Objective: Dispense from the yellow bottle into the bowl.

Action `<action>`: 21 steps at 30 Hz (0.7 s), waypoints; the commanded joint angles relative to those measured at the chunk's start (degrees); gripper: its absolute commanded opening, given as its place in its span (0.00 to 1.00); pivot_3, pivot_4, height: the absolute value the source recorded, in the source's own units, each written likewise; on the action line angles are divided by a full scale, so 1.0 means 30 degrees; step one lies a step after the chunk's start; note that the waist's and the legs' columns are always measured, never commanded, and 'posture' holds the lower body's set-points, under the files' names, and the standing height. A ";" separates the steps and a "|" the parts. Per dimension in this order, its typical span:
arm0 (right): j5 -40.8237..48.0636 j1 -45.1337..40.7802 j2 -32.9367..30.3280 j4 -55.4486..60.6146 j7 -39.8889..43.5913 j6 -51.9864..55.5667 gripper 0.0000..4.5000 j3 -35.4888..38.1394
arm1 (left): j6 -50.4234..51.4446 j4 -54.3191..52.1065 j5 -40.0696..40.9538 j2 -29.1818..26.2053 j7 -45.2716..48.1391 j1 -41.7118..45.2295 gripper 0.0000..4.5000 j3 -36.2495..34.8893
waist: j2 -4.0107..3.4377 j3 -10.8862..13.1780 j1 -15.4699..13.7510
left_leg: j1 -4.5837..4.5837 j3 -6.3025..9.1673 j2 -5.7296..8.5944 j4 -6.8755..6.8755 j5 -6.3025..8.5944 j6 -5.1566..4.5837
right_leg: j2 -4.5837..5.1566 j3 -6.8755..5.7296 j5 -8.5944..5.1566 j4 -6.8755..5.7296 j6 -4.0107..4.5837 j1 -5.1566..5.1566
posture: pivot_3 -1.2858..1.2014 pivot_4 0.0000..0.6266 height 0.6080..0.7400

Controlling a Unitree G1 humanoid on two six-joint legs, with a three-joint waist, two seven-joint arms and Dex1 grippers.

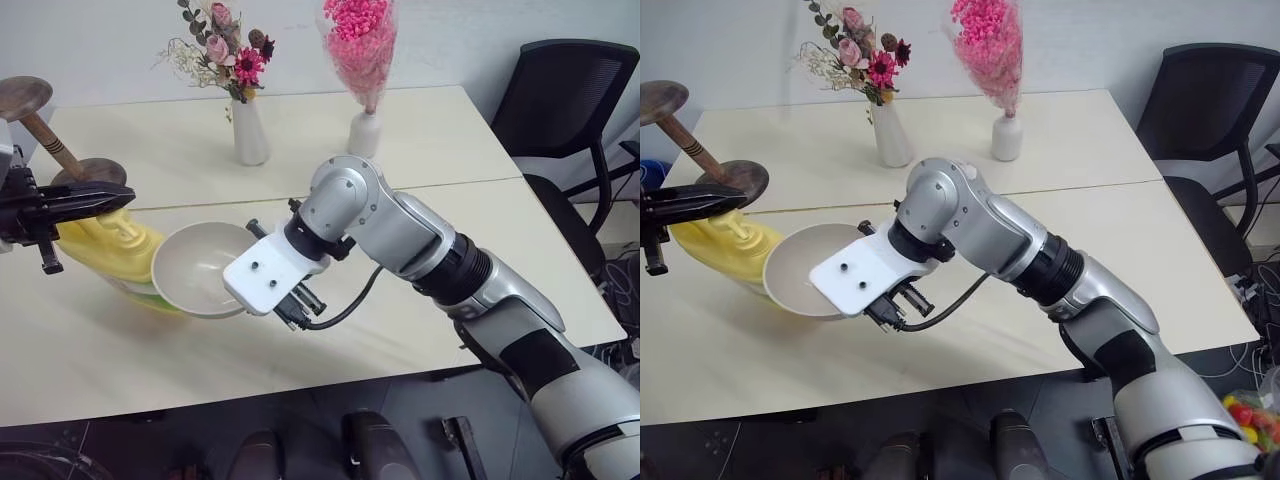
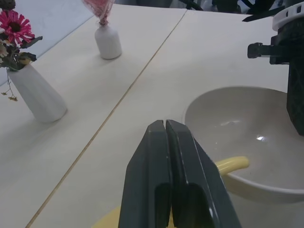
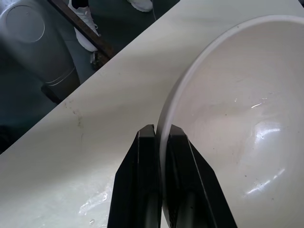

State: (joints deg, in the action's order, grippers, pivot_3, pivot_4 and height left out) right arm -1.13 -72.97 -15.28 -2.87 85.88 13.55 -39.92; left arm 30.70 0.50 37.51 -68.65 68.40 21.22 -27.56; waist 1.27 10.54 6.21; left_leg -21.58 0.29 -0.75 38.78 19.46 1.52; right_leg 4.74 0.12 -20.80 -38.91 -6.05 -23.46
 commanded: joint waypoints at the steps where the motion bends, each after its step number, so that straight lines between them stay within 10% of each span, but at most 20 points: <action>1: -0.0083 -0.0623 0.0350 0.0033 0.0278 0.0367 0.00 0.0165 | 0.0080 -0.0460 -0.0244 -0.0017 -0.0051 -0.0607 0.03 -0.0450 | -0.0001 0.0000 0.0008 | 0.0000 0.0001 0.0000 0.0000 0.0000 0.0000 | 0.0000 0.0001 0.0000 -0.0001 0.0000 0.0000 | 0.52 0.24 1.00; 21: 0.1311 -0.3704 0.2636 -0.1299 -0.1182 1.2541 0.00 0.0859 | 0.0244 -0.1353 -0.0048 0.0254 -0.0817 -0.1372 0.03 -0.1196 | -0.0009 0.0005 -0.0033 | 0.0000 0.0020 0.0004 -0.0013 0.0008 0.0008 | 0.0008 0.0006 0.0000 -0.0010 0.0002 -0.0004 | 0.52 0.24 1.00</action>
State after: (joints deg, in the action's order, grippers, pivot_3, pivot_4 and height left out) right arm 1.69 -82.95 -7.42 -9.68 82.94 50.95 -38.60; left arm 31.15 -2.93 37.65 -68.11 66.01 17.62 -30.89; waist 1.25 10.56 6.11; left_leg -21.59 0.35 -0.73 38.74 19.49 1.54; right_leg 4.76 0.14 -20.80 -38.93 -6.05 -23.48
